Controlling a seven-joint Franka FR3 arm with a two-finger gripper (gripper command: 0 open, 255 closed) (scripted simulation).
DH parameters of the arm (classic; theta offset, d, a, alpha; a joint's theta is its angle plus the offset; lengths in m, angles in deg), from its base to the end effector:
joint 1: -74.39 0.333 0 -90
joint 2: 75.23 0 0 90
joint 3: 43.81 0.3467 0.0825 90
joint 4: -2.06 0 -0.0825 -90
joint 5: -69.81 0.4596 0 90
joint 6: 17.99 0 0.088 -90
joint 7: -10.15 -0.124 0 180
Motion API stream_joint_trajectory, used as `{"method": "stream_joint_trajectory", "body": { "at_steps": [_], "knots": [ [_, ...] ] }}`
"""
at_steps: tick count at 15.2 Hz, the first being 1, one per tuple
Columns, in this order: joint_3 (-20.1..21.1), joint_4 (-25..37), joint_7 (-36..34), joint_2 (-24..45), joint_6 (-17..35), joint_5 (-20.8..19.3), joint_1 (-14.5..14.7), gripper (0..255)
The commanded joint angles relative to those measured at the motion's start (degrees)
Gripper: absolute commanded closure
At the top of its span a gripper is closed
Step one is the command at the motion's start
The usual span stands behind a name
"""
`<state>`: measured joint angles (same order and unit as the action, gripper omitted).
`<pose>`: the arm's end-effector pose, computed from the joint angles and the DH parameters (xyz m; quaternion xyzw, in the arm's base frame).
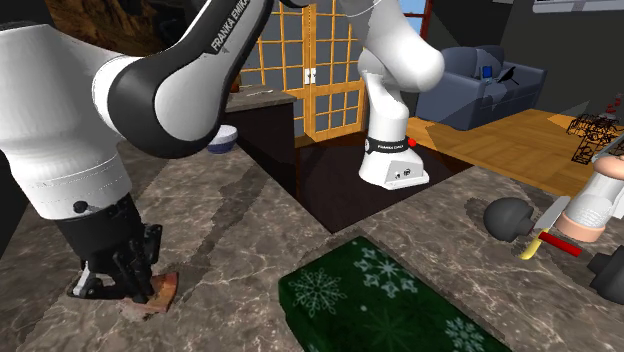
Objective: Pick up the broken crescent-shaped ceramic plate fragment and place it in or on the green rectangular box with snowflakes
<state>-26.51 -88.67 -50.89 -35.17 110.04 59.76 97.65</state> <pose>0.6096 0.4769 0.1985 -0.9873 0.1561 0.0258 0.0127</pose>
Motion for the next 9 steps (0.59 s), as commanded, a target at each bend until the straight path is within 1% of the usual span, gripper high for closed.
{"method": "stream_joint_trajectory", "body": {
  "at_steps": [1,2,3,4,5,7,8,9],
  "knots": [
    [0.2,-0.1,0.0,-1.0,-1.0,0.3,-0.1,255],
    [0.3,0.0,0.1,-1.5,-1.5,0.4,-0.2,255],
    [0.2,0.1,0.1,-0.8,-0.9,0.2,-0.1,255],
    [0.2,0.1,0.1,-0.8,-0.9,0.2,-0.1,0],
    [0.6,-6.9,3.5,-4.1,5.4,-1.6,-1.2,0],
    [1.1,-19.0,10.1,-9.1,17.8,-5.7,-3.6,0],
    [1.1,-22.1,12.0,-10.2,21.3,-7.1,-4.4,0],
    [0.9,-21.8,11.8,-9.5,21.8,-7.5,-4.2,0]
  ]
}}
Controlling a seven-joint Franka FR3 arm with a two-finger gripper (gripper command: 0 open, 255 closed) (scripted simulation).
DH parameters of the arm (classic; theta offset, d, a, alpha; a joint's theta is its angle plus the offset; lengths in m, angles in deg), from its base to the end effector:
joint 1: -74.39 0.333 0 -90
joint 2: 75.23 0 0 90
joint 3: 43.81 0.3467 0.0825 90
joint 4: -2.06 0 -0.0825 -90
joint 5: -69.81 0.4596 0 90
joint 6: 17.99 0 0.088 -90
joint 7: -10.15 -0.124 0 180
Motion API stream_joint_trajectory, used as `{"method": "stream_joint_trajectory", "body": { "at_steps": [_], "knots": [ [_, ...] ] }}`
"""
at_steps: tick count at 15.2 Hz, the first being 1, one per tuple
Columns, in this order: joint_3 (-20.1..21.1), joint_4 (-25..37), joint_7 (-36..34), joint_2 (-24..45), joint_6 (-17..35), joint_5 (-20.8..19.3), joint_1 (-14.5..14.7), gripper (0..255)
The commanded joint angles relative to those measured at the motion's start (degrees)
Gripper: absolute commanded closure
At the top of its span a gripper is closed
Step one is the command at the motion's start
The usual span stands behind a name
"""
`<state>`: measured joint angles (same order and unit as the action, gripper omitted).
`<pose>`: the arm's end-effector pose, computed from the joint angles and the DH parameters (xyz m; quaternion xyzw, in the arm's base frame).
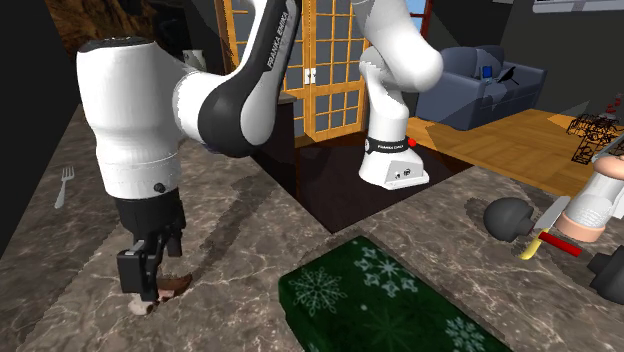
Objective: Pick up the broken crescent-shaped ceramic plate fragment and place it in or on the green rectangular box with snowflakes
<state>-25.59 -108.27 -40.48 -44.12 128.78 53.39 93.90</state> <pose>0.5592 0.4275 0.1819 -0.9975 0.0240 -0.0517 0.0417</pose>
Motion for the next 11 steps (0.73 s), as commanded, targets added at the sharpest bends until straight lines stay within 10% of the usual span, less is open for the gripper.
{"method": "stream_joint_trajectory", "body": {
  "at_steps": [1,11],
  "knots": [
    [-0.3,-2.0,1.1,0.2,3.5,-1.4,-0.2,0],
    [-1.9,-0.3,0.1,4.1,5.7,-3.0,1.0,0]
  ]
}}
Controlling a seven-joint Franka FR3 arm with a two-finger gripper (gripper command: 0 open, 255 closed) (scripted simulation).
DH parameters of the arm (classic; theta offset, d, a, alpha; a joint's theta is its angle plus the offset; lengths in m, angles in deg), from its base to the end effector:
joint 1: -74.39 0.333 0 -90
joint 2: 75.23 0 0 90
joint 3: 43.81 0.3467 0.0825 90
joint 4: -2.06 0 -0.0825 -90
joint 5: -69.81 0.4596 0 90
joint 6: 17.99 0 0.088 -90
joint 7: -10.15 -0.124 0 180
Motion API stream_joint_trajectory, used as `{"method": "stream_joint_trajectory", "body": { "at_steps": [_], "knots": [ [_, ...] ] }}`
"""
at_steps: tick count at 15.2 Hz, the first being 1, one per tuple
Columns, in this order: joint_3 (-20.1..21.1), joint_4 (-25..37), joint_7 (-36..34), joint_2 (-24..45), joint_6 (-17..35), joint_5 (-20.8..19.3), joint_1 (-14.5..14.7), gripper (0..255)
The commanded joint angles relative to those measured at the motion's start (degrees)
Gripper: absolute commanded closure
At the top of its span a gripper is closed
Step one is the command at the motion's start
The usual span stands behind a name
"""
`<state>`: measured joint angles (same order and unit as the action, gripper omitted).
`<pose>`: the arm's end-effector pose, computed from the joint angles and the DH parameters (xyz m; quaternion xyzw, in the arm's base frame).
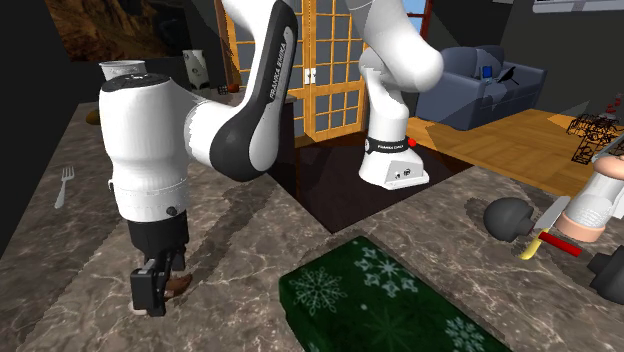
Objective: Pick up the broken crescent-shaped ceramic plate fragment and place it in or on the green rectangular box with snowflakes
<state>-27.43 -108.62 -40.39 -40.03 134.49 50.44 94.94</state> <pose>0.5564 0.4233 0.1381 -0.9969 0.0052 -0.0623 0.0471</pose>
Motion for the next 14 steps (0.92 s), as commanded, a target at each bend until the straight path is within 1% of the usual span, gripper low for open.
{"method": "stream_joint_trajectory", "body": {
  "at_steps": [1,3,4,14],
  "knots": [
    [0.0,0.0,0.0,0.0,0.0,0.0,0.0,0],
    [0.0,0.0,0.0,0.0,0.0,0.0,0.0,0],
    [0.0,0.0,0.0,0.0,0.0,0.0,0.0,255],
    [0.3,-0.1,0.2,-0.6,-0.5,0.2,-0.2,255]
  ]
}}
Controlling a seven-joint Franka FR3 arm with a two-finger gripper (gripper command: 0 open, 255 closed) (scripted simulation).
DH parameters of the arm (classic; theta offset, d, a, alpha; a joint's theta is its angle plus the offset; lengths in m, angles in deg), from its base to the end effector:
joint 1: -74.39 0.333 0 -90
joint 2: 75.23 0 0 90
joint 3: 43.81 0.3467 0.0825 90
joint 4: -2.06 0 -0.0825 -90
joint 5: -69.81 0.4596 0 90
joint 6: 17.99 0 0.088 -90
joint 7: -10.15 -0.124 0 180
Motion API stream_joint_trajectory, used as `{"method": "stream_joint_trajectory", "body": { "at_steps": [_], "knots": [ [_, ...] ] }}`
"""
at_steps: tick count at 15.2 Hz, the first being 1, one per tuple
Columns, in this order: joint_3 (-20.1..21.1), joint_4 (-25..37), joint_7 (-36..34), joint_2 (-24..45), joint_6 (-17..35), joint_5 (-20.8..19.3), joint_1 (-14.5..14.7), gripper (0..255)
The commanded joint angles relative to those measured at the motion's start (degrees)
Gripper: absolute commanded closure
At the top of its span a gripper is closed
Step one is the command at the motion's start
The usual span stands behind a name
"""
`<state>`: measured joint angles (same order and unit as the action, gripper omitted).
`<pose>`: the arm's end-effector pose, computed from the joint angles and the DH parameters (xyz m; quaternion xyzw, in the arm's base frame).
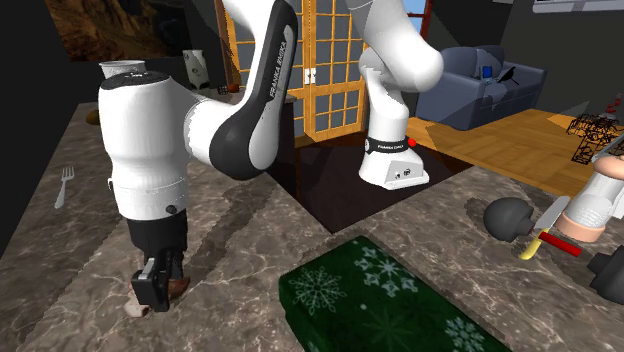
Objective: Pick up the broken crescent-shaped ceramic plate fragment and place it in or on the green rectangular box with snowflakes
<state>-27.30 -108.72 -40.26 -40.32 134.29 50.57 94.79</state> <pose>0.5567 0.4228 0.1406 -0.9969 0.0053 -0.0622 0.0471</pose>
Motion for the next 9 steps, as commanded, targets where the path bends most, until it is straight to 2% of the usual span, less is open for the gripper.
{"method": "stream_joint_trajectory", "body": {
  "at_steps": [1,9],
  "knots": [
    [0.4,-0.1,0.2,-0.9,-0.8,0.4,-0.3,255],
    [2.5,-0.6,1.9,-5.6,-4.9,2.7,-1.8,255]
  ]
}}
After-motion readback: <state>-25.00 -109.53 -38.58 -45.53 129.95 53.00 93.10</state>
